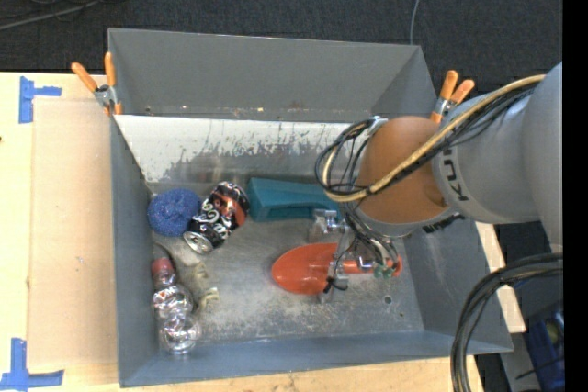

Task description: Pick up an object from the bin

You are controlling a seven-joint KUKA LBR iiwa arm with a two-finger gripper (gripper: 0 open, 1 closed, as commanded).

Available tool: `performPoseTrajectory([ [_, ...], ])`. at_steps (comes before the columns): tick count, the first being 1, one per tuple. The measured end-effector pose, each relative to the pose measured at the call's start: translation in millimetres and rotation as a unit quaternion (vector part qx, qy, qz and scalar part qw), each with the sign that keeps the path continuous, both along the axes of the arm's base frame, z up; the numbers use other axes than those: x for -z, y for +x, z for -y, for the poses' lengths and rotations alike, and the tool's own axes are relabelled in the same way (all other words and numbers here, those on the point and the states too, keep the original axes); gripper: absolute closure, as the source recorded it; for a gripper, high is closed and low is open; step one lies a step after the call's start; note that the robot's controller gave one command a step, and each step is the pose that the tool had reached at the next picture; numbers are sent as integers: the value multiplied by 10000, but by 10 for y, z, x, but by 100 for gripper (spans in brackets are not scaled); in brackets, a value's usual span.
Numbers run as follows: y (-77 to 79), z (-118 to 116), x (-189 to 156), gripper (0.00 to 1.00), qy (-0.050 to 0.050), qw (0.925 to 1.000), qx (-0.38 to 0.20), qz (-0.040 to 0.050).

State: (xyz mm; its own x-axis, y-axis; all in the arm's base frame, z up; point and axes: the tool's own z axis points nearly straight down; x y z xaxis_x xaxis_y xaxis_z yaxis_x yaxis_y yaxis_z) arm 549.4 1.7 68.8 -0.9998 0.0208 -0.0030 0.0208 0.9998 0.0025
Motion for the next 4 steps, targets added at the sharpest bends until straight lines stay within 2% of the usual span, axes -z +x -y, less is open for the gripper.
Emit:
performPoseTrajectory([
  [2,4,-5,-1,0,5,10000,-12,-1],
  [3,13,-15,-19,100,7,10000,-86,4],
  [4,13,-15,-19,100,7,10000,-84,4],
])
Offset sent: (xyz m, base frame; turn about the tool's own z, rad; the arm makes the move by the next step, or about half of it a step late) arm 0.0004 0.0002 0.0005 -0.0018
